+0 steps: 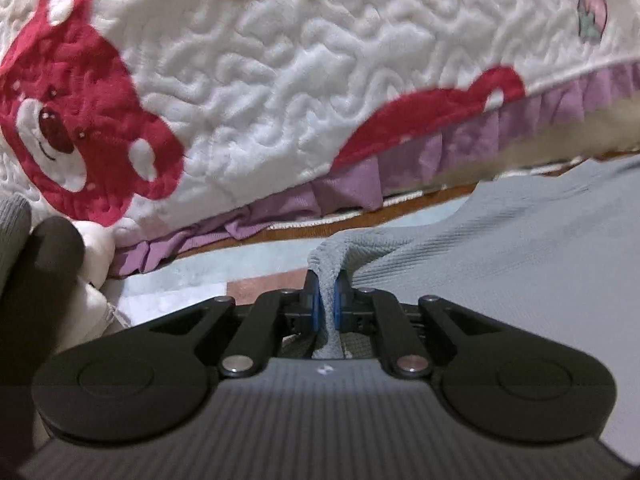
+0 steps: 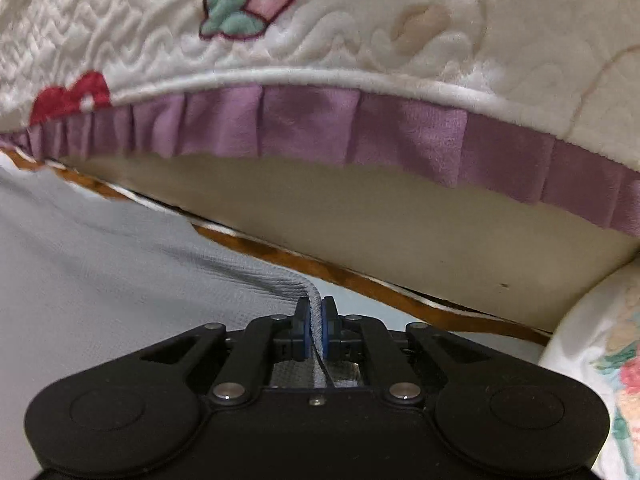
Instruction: Fold clothes
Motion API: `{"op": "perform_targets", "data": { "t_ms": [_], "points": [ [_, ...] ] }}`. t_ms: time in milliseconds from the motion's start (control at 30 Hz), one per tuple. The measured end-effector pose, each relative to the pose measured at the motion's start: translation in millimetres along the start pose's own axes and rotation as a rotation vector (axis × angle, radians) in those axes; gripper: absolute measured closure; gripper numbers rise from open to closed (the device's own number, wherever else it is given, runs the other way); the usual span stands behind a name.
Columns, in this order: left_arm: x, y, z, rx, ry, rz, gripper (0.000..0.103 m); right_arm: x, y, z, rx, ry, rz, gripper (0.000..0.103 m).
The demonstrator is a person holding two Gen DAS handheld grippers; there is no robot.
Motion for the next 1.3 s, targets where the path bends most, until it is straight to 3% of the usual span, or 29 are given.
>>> {"op": "perform_targets", "data": {
  "t_ms": [67, 133, 167, 200, 267, 400, 467, 600, 733, 800, 867, 967, 1067, 1133, 1300],
  "points": [
    [-9.8, -2.1, 6.0, 0.044, -0.058, -0.025, 0.081, -6.5, 1.1, 6.5, -0.068, -0.048, -0.017, 0.096],
    [-14.2, -10.6, -4.7, 0.04, -0.068, -0.09, 0.074, -9.6, 9.8, -2.0, -0.109, -0.039, 0.036, 0.079],
    [-16.1, -13.2, -15.4, 0.013, -0.064, -0.111, 0.068, -11.0, 14.7, -7.3, -0.127, -0.03, 0.068, 0.06],
    [-18.0, -14.9, -26.4, -0.017, -0.059, -0.126, 0.064, -12.5, 20.7, -15.8, -0.12, -0.009, 0.104, 0.053],
    [-29.0, -13.1, -50.7, -0.064, -0.054, -0.123, 0.054, -23.5, 36.7, -43.9, -0.088, 0.03, 0.219, 0.051],
    [-64.2, -8.7, -90.6, -0.144, -0.109, -0.14, 0.054, -80.2, 46.8, -94.5, 0.056, 0.041, 0.559, 0.05],
    [-84.4, -9.9, -104.4, -0.173, -0.172, -0.182, 0.053, -110.4, 35.3, -117.8, 0.125, 0.013, 0.639, 0.05],
    [-122.4, -19.7, -139.0, -0.174, -0.269, -0.243, 0.053, -141.5, -22.7, -154.9, 0.312, -0.051, 0.542, 0.049],
    [-154.7, -23.3, -187.7, -0.219, -0.362, -0.31, 0.052, -151.3, -71.4, -191.6, 0.37, -0.065, 0.424, 0.047],
    [-160.3, -20.2, -217.9, -0.359, -0.376, -0.431, 0.05, -150.1, -87.3, -200.8, 0.391, -0.059, 0.402, 0.044],
    [-160.3, -16.2, -244.9, -0.441, -0.359, -0.498, 0.043, -146.7, -103.2, -204.8, 0.416, -0.058, 0.39, 0.044],
    [-176.1, -12.3, -271.5, -0.432, -0.362, -0.499, 0.042, -147.4, -117.3, -215.6, 0.445, -0.072, 0.348, 0.044],
    [-207.2, -15.0, -280.1, -0.426, -0.421, -0.528, 0.044, -148.8, -130.4, -226.9, 0.473, -0.087, 0.303, 0.044],
    [-225.6, -9.1, -286.8, -0.429, -0.478, -0.485, 0.044, -149.8, -139.0, -234.5, 0.491, -0.098, 0.273, 0.044],
    [-248.4, -0.4, -303.5, -0.443, -0.49, -0.434, 0.044, -152.5, -160.5, -253.6, 0.536, -0.123, 0.197, 0.044]
  ]
}}
Point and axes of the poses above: each gripper's, at about its wrist camera, not at the fingertips, and z roughly the way its jaws point, y to its right, x to its top, the point moved 8 cm from there along z, roughly the way its jaws point, and after that the axes turned 7 degrees about x, right-handed, at the moved point
